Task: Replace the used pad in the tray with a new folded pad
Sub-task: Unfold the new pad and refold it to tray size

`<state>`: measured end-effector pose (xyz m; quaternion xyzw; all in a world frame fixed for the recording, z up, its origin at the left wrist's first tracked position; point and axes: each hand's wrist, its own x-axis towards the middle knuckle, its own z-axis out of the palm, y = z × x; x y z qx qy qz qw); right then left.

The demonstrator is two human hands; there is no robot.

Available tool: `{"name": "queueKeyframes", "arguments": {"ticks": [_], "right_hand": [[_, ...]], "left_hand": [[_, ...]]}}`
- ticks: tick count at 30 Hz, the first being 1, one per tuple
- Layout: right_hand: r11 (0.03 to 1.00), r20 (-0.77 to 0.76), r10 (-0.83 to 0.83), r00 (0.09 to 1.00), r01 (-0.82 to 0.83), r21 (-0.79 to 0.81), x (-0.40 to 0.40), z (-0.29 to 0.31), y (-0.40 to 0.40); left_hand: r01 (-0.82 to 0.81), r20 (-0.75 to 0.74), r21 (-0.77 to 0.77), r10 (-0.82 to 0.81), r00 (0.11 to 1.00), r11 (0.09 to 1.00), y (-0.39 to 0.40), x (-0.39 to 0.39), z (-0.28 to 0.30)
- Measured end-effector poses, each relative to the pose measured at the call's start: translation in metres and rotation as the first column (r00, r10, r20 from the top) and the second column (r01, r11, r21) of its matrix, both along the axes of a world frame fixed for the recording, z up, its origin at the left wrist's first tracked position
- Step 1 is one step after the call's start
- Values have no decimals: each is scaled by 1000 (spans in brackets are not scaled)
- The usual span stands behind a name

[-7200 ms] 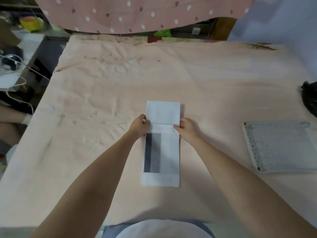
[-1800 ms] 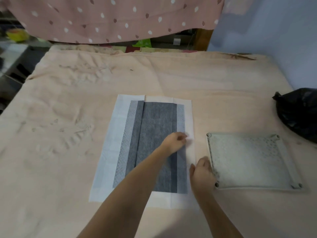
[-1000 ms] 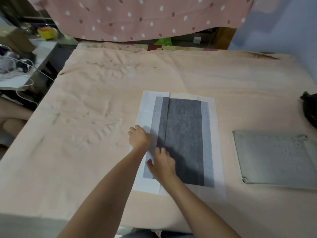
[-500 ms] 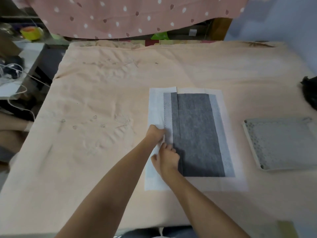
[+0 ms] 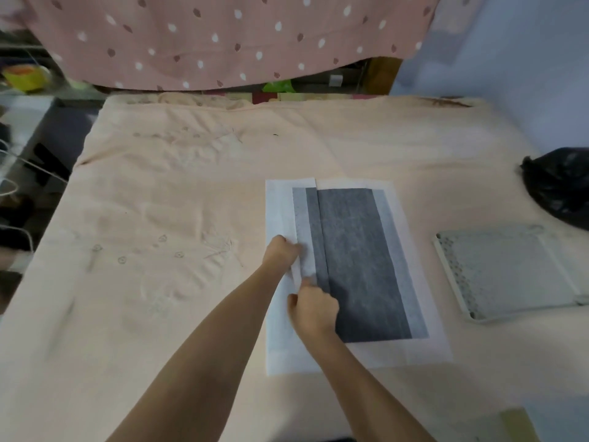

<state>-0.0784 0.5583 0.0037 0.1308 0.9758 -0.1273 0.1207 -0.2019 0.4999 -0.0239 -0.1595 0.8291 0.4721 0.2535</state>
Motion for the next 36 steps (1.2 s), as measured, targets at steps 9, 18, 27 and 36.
{"name": "queueKeyframes", "arguments": {"ticks": [9, 18, 27, 36], "right_hand": [[992, -126, 94, 988, -103, -66, -9, 34, -12], [927, -220, 309, 925, -344, -148, -2, 50, -52], [871, -178, 404, 897, -437, -223, 7, 49, -106], [891, -92, 388, 917, -399, -218, 0, 44, -171]], "left_hand": [[-62, -167, -42, 54, 985, 997, -1, -9, 30], [-243, -303, -111, 200, 932, 964, -58, -2, 50], [-357, -291, -168, 300, 909, 919, -135, 15, 43], [-343, -256, -152, 298, 919, 927, -205, 13, 31]]}}
